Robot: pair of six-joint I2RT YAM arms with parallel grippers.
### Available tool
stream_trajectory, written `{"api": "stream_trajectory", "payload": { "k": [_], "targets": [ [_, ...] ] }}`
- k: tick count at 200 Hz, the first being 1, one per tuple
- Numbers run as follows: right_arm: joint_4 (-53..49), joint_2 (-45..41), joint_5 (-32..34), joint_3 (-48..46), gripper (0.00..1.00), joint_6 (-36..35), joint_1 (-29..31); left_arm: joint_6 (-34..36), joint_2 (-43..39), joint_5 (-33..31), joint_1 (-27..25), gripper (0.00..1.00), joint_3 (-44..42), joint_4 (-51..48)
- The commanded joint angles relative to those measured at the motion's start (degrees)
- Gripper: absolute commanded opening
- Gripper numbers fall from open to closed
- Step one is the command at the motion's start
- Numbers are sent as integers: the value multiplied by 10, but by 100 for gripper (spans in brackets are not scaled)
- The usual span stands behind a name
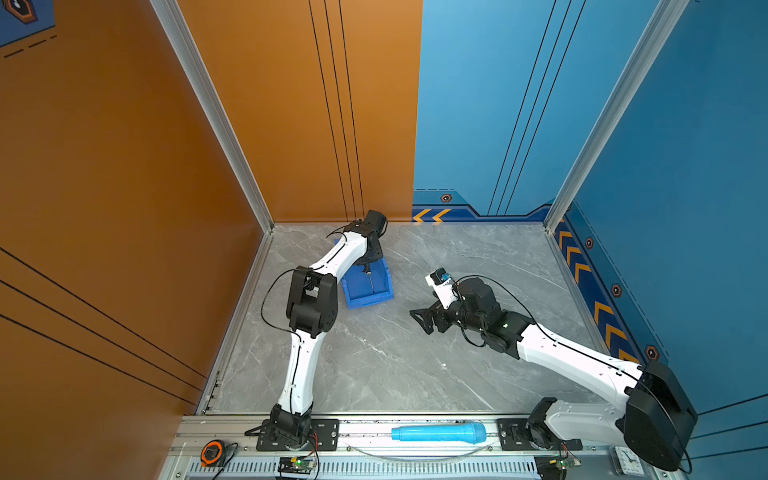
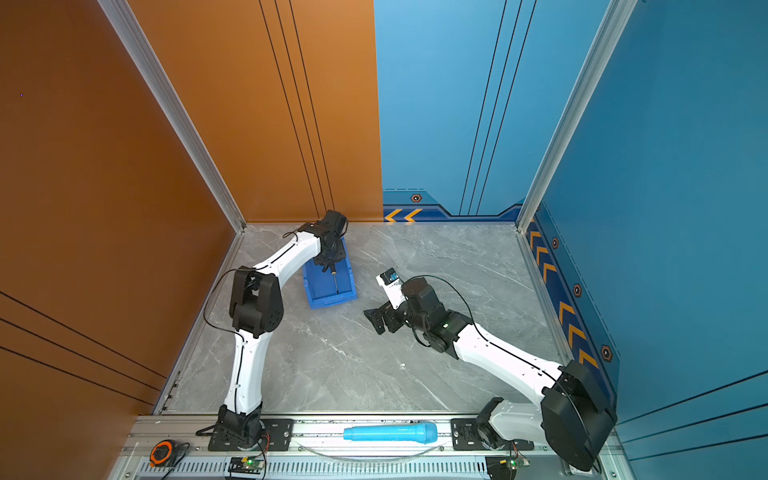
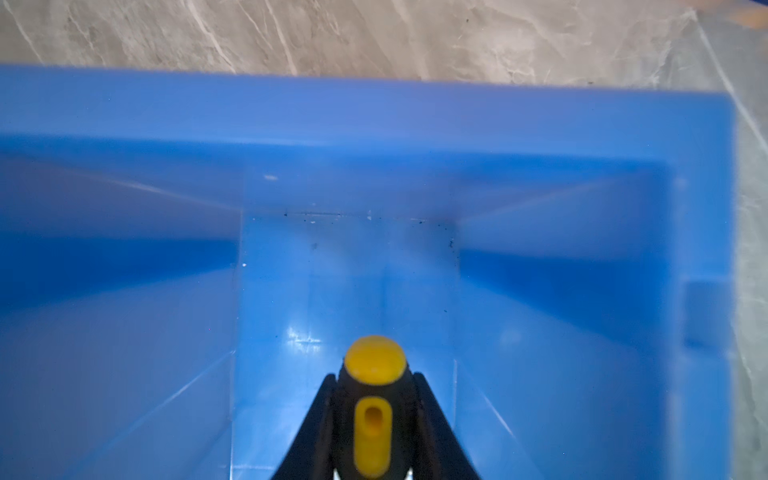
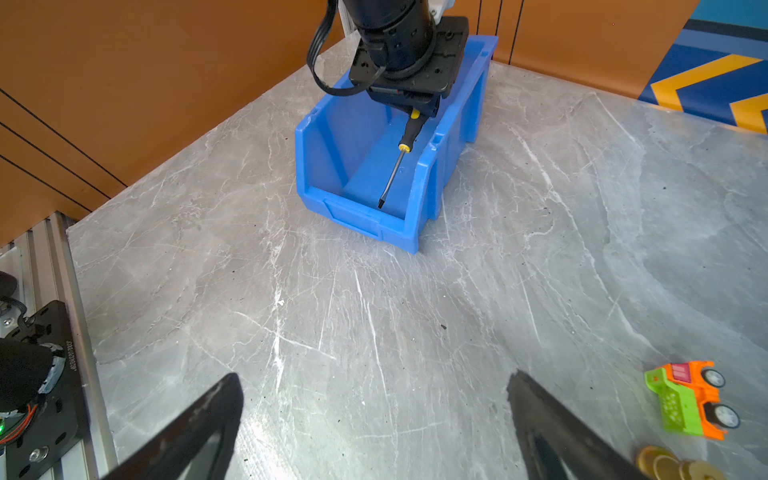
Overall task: Put the screwdriver in the bin
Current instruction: 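Lift the screwdriver with the left gripper and carry it over the blue bin, then lower the screwdriver into the bin and open the left gripper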
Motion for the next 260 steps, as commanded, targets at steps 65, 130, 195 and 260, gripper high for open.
{"api": "stream_trajectory", "payload": {
  "k": [65,130,195,260],
  "targets": [
    [2,3,15,22,100,-6,9,-4,47,-11,0,0,20,-10],
    [8,7,17,25,100,-3,10,-4,50,-13,0,15,14,-8],
    [8,1,27,23,100,-6,9,-4,39,-17,-4,30,16,-6],
    [16,-19,43,11,100,-7,8,1,-1,-26,-7,48,5,-6]
  ]
}}
